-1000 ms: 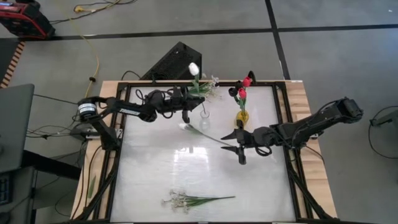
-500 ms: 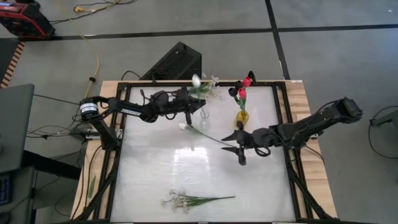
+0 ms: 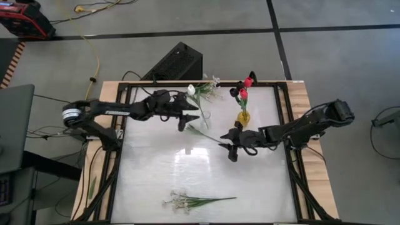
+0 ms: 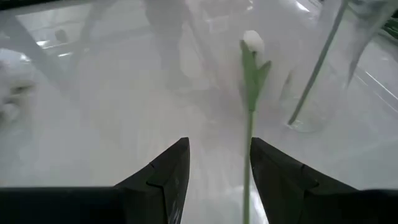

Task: Sort flowers into vase by color
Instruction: Put the white flower into the transparent vase

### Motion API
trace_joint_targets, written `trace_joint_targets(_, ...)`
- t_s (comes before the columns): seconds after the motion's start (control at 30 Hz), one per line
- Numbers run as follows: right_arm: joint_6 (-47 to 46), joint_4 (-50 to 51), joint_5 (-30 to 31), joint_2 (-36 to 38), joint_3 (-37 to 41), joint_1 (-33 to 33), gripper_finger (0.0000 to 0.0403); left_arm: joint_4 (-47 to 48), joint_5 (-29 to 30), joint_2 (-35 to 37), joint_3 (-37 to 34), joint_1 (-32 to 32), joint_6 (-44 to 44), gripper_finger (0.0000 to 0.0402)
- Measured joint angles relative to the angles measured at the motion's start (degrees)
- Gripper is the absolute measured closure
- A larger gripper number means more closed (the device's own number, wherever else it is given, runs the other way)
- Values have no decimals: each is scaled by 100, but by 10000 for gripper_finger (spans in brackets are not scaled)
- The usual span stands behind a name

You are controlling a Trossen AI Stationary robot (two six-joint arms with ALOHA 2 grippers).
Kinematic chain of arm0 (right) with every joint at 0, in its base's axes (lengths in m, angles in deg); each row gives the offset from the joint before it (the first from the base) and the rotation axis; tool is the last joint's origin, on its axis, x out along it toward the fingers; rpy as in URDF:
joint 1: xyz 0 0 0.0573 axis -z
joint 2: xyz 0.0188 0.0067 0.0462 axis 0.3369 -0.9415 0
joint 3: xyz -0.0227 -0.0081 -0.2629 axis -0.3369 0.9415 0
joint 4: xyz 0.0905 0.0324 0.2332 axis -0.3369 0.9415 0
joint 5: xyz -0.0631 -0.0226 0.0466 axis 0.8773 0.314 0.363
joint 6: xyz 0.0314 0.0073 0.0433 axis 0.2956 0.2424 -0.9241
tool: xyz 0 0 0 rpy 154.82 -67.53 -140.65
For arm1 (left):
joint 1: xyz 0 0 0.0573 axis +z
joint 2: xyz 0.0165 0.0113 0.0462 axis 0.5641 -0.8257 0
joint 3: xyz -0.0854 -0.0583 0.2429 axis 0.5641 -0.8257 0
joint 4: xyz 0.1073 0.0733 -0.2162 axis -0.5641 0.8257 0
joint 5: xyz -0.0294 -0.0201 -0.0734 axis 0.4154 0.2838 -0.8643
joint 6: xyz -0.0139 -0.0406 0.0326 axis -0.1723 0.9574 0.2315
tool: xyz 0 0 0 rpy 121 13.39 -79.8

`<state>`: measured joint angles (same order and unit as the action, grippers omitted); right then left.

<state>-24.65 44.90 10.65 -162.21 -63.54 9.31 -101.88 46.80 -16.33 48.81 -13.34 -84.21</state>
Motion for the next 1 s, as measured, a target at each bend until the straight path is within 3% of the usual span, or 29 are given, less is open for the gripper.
trace_joint_targets(0.23,72,5,-1,-742,-336,405,209,3128,449,1094,557,0,-400,180)
trace_joint_targets(0.53,310,7,-6,-1780,-835,647,214,4705,541,2178,303,-402,149,180)
trace_joint_targets(0.67,324,71,-31,-2204,-1008,725,221,4354,1054,2531,-190,-857,403,180)
trace_joint_targets(0.87,131,399,-26,-2556,-1138,772,240,2454,1205,2811,-1291,-1505,844,180)
trace_joint_targets(1.0,-147,669,-8,-2565,-1149,684,282,1445,1235,2847,-1807,-1756,1011,180)
